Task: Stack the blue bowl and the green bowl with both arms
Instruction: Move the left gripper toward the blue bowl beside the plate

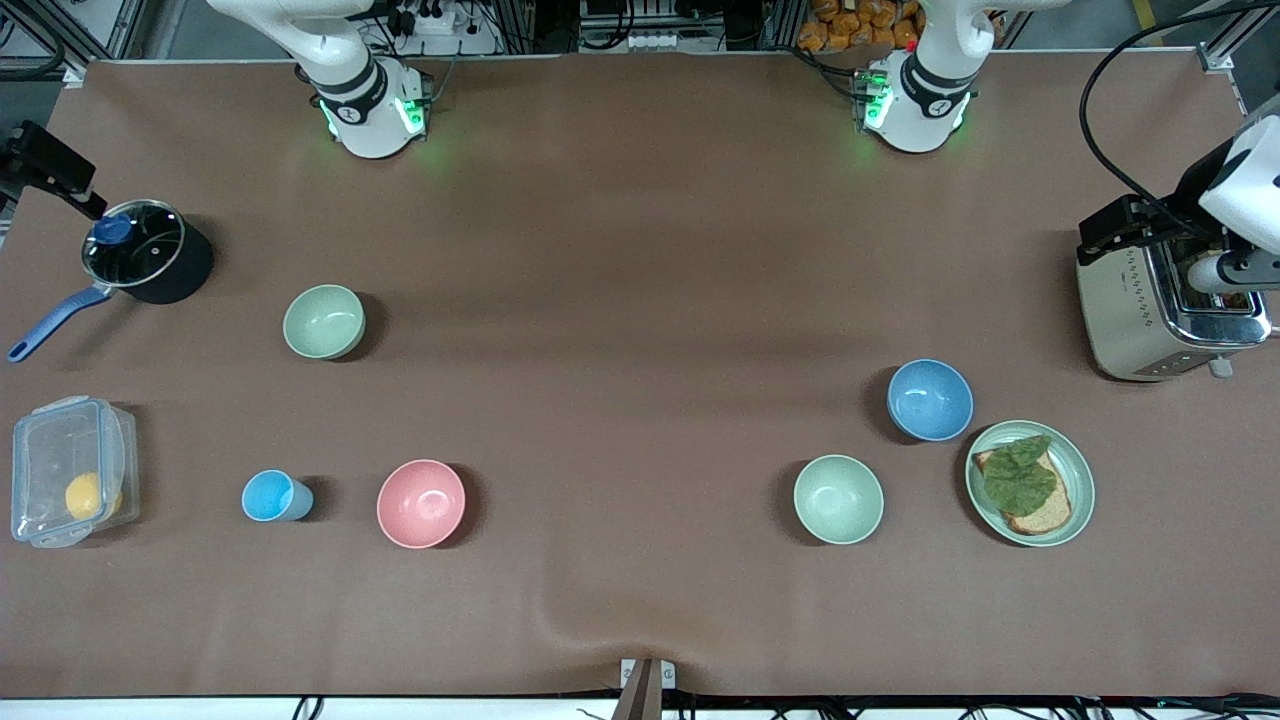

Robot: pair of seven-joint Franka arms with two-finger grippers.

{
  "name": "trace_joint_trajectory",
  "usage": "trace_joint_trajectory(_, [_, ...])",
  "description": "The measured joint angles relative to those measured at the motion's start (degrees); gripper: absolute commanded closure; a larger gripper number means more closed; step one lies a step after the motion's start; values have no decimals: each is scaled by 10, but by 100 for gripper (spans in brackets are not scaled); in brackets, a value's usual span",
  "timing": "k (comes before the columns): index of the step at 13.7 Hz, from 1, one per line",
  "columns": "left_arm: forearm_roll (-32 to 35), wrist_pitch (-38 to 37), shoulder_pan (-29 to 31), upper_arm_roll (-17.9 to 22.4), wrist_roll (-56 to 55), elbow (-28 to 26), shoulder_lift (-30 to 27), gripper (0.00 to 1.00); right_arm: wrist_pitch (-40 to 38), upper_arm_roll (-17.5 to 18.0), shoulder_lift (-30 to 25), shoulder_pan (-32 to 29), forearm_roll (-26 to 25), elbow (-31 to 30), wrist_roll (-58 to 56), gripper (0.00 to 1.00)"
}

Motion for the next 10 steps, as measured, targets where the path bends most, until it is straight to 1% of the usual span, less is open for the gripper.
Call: trace_joint_trajectory(10, [0, 0, -1, 0, 0, 0, 6, 0, 1, 0, 0, 0, 0, 0, 0, 0])
